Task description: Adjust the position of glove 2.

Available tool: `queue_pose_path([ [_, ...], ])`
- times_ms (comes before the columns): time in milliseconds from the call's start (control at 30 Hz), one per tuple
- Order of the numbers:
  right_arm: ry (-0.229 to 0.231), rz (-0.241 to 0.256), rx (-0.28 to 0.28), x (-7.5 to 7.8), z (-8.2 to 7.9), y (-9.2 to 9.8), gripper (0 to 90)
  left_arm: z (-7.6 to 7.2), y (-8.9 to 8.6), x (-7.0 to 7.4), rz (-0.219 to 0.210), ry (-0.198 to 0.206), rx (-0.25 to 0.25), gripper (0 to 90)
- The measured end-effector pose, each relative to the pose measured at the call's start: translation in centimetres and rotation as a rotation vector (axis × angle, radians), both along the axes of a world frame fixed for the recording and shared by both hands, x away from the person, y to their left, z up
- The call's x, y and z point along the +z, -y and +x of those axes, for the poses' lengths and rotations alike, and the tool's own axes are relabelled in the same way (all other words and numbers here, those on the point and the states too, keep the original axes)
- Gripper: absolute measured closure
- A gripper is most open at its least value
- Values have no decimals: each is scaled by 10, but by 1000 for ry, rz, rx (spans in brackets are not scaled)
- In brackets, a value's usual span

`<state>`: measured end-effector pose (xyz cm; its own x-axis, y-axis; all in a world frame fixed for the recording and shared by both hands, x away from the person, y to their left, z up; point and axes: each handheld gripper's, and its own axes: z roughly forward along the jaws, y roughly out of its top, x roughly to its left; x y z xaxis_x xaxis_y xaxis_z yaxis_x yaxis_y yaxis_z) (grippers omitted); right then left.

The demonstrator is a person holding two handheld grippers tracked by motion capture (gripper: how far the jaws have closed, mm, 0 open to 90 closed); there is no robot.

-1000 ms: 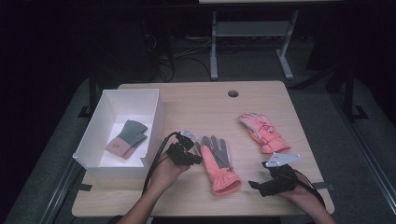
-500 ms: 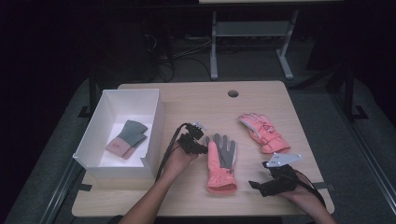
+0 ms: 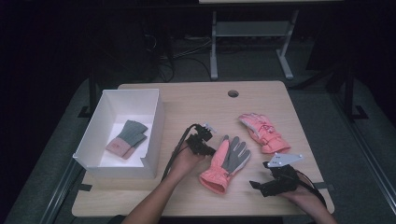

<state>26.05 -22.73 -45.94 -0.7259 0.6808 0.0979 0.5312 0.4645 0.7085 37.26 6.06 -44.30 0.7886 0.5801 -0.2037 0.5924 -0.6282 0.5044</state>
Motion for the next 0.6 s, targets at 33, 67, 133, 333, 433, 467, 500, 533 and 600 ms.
queue_pose_path([
  [33, 5, -1, 5, -1, 1, 0, 86, -5, -5, 2, 4, -1, -7, 898],
  [67, 4, -2, 4, 0, 1, 0, 86, -10, -11, 4, 14, -1, -17, 898],
  [133, 1, 0, -2, 1, 0, 0, 86, -20, -19, 7, 7, -4, -19, 898],
  [333, 11, 0, -24, 4, 0, 6, 86, -45, -26, 5, -19, -44, -82, 898],
  [433, 18, 12, -42, 6, -2, 11, 86, -55, -20, 3, -36, -60, -112, 898],
  [467, 19, 16, -46, 7, -2, 12, 86, -57, -18, 3, -34, -62, -131, 898],
  [500, 16, 16, -46, 7, -3, 13, 86, -59, -15, 2, -34, -59, -142, 898],
  [533, 15, 13, -45, 7, -5, 14, 86, -60, -12, 3, -32, -59, -153, 898],
  [600, 8, 19, -48, 8, -10, 18, 86, -63, -5, 4, -37, -60, -169, 898],
])
